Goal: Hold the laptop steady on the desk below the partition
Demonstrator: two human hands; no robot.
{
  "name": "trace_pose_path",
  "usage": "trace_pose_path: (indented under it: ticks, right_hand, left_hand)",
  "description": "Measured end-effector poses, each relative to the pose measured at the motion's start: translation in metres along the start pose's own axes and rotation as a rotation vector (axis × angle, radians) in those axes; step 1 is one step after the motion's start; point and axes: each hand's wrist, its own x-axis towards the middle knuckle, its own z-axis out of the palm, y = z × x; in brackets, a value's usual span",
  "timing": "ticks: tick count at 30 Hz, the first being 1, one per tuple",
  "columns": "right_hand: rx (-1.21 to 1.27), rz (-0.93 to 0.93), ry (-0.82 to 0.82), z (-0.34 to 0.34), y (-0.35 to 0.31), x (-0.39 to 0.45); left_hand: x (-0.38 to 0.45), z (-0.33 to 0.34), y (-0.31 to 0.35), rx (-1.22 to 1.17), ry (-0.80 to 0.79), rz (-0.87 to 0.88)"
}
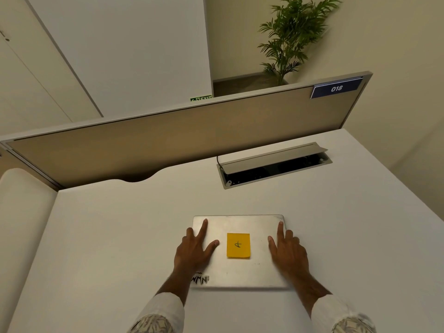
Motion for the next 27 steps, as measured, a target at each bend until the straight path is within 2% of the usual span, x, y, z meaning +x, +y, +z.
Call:
trace_pose_path:
  ticks: [3, 6, 10, 17, 22, 27]
  right_hand:
    - [0.033, 0.018, -0.006, -0.002, 0.000, -0.002]
    - [0.066, 0.036, 0.004, -0.001, 0.002, -0.011]
    - [0.071, 0.058, 0.036, 0.002, 0.001, -0.026]
    - [0.045, 0.059, 0.066, -0.004, 0.001, -0.024]
    - [0.060, 0.081, 0.030, -0.005, -0.001, -0.023]
    - [0.090, 0.107, 0.014, -0.003, -0.004, -0.026]
  left_hand:
    - [-0.001, 0.000, -0.001, 0.061, 0.029, 0.000]
    - [-0.005, 0.002, -0.001, 0.244, 0.160, 0.033]
    - [-0.012, 0.004, 0.003, 0.241, 0.249, 0.085]
    - [-0.019, 0.004, 0.012, 0.263, 0.219, 0.060]
    - [-0.024, 0.003, 0.017, 0.289, 0.145, -0.039]
    - [-0.025, 0.002, 0.021, 0.287, 0.156, -0.113]
